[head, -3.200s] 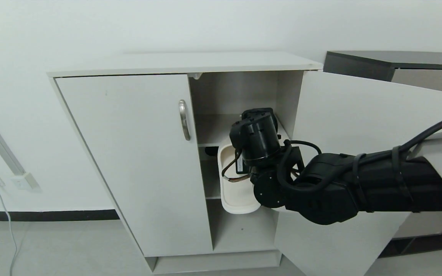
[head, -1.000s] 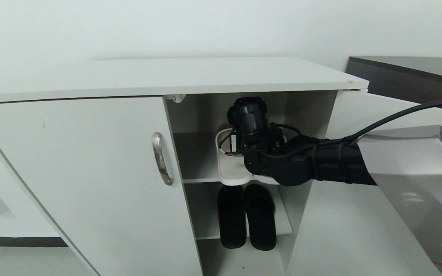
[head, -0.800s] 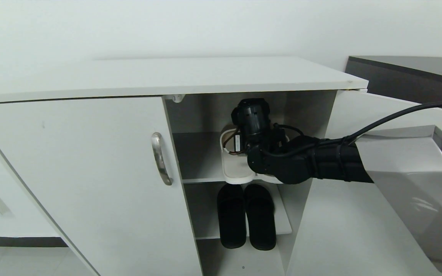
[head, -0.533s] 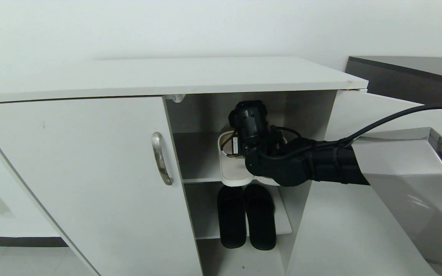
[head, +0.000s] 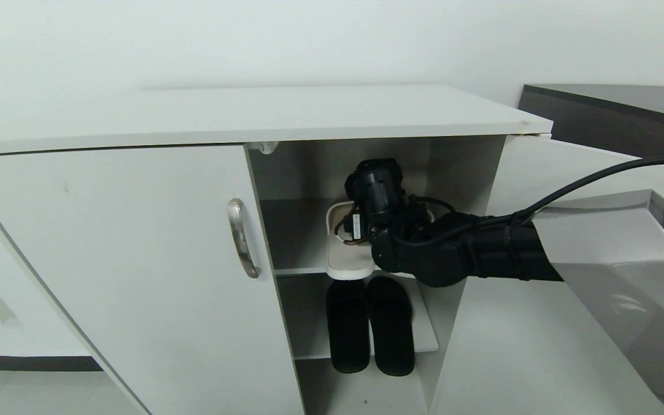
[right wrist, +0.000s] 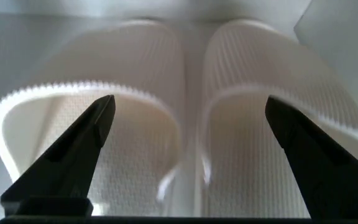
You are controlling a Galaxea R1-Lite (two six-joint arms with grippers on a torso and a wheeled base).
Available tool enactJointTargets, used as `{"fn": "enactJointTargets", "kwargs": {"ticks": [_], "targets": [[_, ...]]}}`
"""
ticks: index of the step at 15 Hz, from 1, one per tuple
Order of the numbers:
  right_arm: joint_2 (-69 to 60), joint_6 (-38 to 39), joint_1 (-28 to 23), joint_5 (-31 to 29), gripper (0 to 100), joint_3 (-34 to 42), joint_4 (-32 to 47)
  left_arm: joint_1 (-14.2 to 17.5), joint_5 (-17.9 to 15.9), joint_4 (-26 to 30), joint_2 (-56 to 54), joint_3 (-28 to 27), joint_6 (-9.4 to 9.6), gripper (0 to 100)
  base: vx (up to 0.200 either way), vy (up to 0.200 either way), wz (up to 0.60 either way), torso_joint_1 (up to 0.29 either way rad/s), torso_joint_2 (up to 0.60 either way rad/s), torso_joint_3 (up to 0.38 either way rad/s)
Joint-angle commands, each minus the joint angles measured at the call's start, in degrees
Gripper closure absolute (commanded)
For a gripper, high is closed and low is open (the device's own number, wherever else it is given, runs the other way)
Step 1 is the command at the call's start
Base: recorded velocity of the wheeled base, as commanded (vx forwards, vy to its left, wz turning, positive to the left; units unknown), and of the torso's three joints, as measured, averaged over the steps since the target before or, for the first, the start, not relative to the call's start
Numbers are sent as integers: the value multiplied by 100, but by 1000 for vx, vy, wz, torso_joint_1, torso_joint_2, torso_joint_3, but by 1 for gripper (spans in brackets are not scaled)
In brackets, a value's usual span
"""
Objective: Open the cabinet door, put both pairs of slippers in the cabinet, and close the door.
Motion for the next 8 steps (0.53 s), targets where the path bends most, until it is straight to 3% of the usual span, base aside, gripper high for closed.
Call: {"fn": "enactJointTargets", "kwargs": {"ticks": [1, 4, 8], "targets": [[-384, 68, 162, -38, 0, 372, -30, 0, 0, -2, 5, -1, -3, 100, 0, 0, 0, 0, 0, 0], [-964, 85, 452, -64, 0, 1092, -249, 0, 0, -2, 5, 7, -3, 100, 0, 0, 0, 0, 0, 0], [-1895, 33, 944, -3, 0, 2587, -979, 0, 0, -2, 5, -1, 5, 100, 0, 0, 0, 0, 0, 0]]}}
